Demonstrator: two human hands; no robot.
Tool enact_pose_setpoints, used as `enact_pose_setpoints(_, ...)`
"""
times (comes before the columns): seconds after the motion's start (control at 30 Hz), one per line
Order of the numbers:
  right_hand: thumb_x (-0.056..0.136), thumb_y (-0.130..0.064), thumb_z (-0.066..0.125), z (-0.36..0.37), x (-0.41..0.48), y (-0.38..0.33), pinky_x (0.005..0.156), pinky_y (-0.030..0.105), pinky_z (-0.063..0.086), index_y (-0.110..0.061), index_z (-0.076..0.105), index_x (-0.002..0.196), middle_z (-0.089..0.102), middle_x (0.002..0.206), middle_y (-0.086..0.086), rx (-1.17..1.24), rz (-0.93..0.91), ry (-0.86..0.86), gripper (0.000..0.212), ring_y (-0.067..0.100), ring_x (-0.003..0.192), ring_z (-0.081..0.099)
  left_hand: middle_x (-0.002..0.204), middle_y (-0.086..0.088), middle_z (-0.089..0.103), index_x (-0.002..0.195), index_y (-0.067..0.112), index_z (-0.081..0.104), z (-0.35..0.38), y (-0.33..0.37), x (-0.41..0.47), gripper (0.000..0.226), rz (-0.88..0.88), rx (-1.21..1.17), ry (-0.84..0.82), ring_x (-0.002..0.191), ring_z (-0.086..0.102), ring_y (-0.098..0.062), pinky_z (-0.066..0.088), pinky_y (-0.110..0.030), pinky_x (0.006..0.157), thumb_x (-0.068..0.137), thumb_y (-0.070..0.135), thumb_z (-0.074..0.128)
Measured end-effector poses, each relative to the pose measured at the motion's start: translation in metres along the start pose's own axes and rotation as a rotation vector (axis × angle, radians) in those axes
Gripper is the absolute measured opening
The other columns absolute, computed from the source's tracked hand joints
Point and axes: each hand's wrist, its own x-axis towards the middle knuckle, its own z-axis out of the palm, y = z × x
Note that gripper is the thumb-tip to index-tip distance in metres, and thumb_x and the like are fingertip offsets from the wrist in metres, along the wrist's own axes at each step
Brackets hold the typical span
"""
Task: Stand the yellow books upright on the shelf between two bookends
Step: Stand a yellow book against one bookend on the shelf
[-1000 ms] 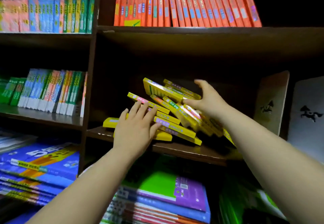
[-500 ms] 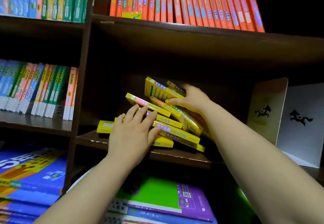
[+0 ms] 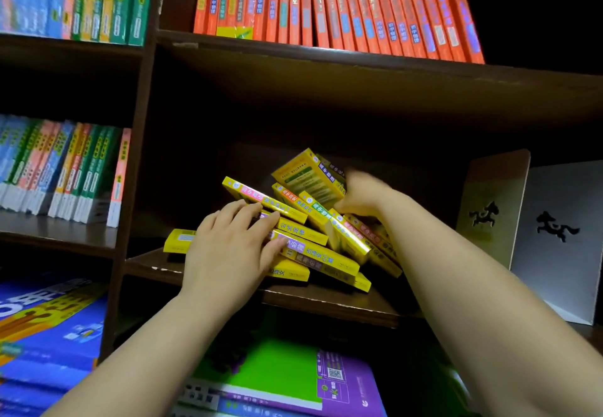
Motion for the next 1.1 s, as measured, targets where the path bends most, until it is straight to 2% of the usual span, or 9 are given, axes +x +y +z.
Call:
enact_pose_setpoints(0.17,0.073,-0.027,0.069,0.000,-0.011,0.005,0.082,0.034,0.044,-0.011,0.043,0.118,0.055,0.119,0.012,0.019,0.010,0.162,0.055,0.030,0.109,0.055,0.103,-0.013,0.071,0.102,0.014,0.069,0.001,-0.002,-0.002,0.049,-0.023,-0.100,-0.016,0.103,0.063,-0.032,0.051,-0.045,0.081,0.078,0.043,0.037)
enact_pose_setpoints(0.3,0.071,-0.024,0.071,-0.014,-0.033,0.011,0.084,0.037,0.044,-0.011,0.038,0.124,0.054,0.124,0.012,0.005,-0.051,0.355,0.064,0.032,0.112,0.053,0.134,-0.005,0.053,0.125,0.023,0.052,0.003,-0.003,-0.001,0.059,-0.082,-0.159,-0.054,0.131,0.040,-0.022,0.026,-0.042,0.108,0.081,0.054,0.027)
enact_pose_setpoints(0.5,0.070,-0.022,0.071,-0.030,-0.086,0.020,0.074,0.032,0.037,-0.014,0.041,0.124,0.054,0.121,0.006,0.045,-0.206,0.500,0.063,0.029,0.108,0.053,0.152,0.001,0.025,0.139,0.026,0.027,-0.003,0.006,0.004,0.061,-0.132,-0.127,-0.133,0.142,0.013,-0.014,-0.001,-0.037,0.115,0.086,0.056,0.034)
enact_pose_setpoints(0.67,0.068,-0.023,0.074,-0.046,-0.130,0.032,0.076,0.029,0.043,-0.022,0.045,0.111,0.061,0.101,-0.005,0.497,-0.134,0.460,0.053,0.019,0.094,0.058,0.151,-0.008,0.026,0.142,0.013,0.018,-0.031,0.052,0.010,0.084,-0.214,-0.765,0.091,0.139,0.022,-0.019,0.017,-0.027,0.109,0.076,0.044,0.060)
enact_pose_setpoints(0.73,0.069,-0.017,0.074,-0.055,-0.144,0.037,0.070,0.007,0.042,-0.023,0.044,0.103,0.056,0.089,-0.016,0.661,-0.128,0.435,0.045,0.006,0.083,0.055,0.151,-0.004,0.025,0.143,0.017,0.012,-0.040,0.075,0.020,0.087,-0.327,-1.126,0.025,0.137,0.025,-0.015,0.019,-0.020,0.100,0.076,0.041,0.062)
enact_pose_setpoints(0.8,0.071,-0.011,0.073,-0.063,-0.156,0.043,0.065,0.000,0.040,-0.022,0.045,0.102,0.055,0.090,-0.015,0.773,-0.122,0.394,0.044,-0.003,0.080,0.053,0.149,-0.006,0.029,0.143,0.016,0.010,-0.044,0.097,0.035,0.084,-0.374,-1.380,-0.084,0.135,0.031,-0.016,0.022,-0.021,0.101,0.079,0.039,0.060)
enact_pose_setpoints(0.87,0.072,-0.009,0.072,-0.067,-0.166,0.054,0.076,0.011,0.047,-0.017,0.048,0.109,0.061,0.100,-0.005,0.848,-0.090,0.337,0.045,0.006,0.089,0.059,0.139,-0.006,0.044,0.139,0.014,0.024,-0.043,0.115,0.046,0.072,-0.323,-1.509,-0.140,0.127,0.043,-0.017,0.030,-0.028,0.107,0.081,0.034,0.060)
enact_pose_setpoints(0.97,0.074,-0.006,0.070,-0.067,-0.178,0.073,0.084,0.034,0.054,-0.013,0.047,0.118,0.063,0.113,0.007,0.924,-0.050,0.245,0.050,0.020,0.099,0.063,0.110,0.005,0.060,0.128,0.014,0.039,-0.041,0.138,0.054,0.056,-0.271,-1.528,-0.160,0.102,0.057,-0.010,0.046,-0.021,0.080,0.080,0.032,0.062)
enact_pose_setpoints(1.1,0.074,-0.006,0.071,-0.060,-0.183,0.103,0.081,0.036,0.056,-0.018,0.045,0.115,0.062,0.111,0.005,1.000,0.015,0.184,0.049,0.021,0.098,0.063,0.104,0.004,0.062,0.128,0.011,0.038,-0.028,0.169,0.056,0.057,-0.317,-1.631,-0.243,0.102,0.060,-0.016,0.049,-0.032,0.083,0.080,0.026,0.063)
